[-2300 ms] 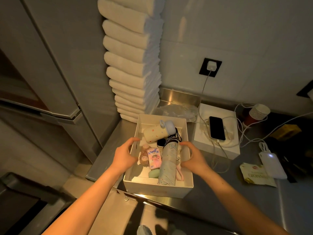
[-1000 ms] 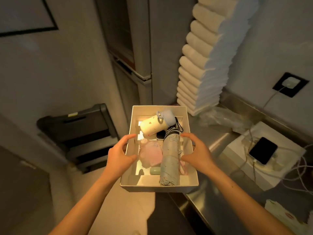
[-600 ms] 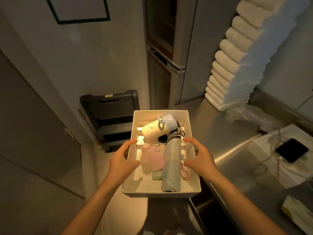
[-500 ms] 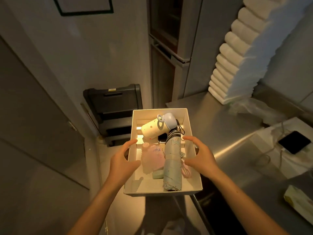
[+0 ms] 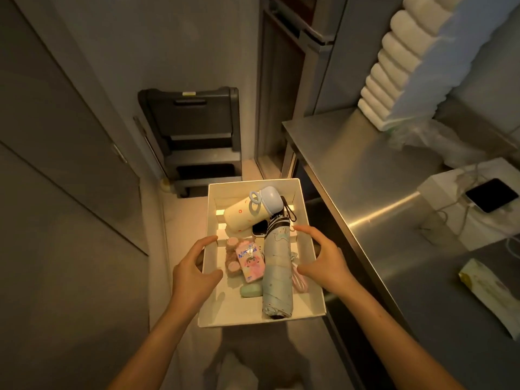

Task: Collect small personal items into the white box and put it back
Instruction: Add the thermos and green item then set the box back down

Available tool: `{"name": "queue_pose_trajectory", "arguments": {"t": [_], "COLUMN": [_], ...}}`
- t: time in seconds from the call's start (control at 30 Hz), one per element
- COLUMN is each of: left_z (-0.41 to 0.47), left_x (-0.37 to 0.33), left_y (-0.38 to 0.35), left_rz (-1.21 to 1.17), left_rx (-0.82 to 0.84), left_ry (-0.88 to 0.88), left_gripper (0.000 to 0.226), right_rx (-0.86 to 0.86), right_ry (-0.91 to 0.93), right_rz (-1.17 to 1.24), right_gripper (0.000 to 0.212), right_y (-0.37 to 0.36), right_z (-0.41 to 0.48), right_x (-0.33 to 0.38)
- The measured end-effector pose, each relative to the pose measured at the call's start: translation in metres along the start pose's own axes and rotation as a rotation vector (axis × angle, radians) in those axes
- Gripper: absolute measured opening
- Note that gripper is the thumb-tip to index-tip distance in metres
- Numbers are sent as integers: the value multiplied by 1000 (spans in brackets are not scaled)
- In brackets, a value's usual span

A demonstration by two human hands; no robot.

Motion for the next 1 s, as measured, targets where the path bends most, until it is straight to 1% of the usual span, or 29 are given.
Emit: {"name": "queue_pose_trajectory", "arguments": {"t": [0.13, 0.2, 0.47, 0.6, 0.73, 0.87, 1.0], "left_z": [10, 23, 96, 142, 192, 237, 268], "left_x": [47, 72, 198, 263, 317, 363, 399], "left_y": [-36, -57, -141, -187, -232, -272, -299], "left_rz": [-13, 1, 48, 87, 129, 146, 157], "left_rx": [-19, -14, 12, 37, 56, 65, 63], "left_ry": [35, 44, -10, -64, -167, -272, -330], "left_gripper": [64, 64, 67, 69, 66, 62, 59], "right_rx": [30, 16, -27, -49, -90, -120, -157], "right_ry": [-7, -18, -15, -7, 22, 66, 97], "right_rz": [7, 25, 59, 64, 69, 54, 29], "right_gripper": [74, 73, 71, 72, 77, 78, 78], "right_y": [-13, -20, -63, -84, -98, -110, -122], "right_z": [21, 34, 104, 144, 189, 225, 250], "right_x": [-58, -91, -240, -313, -383, -437, -481]}}
Point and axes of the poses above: each hand's wrist, its own z-axis towards the middle knuckle, its own y-axis out of the back of the hand, x = y × z, the point moved 5 cm from there along z, towards the middle knuckle, and after that the axes turned 3 degrees about x, right-handed, at the moved point
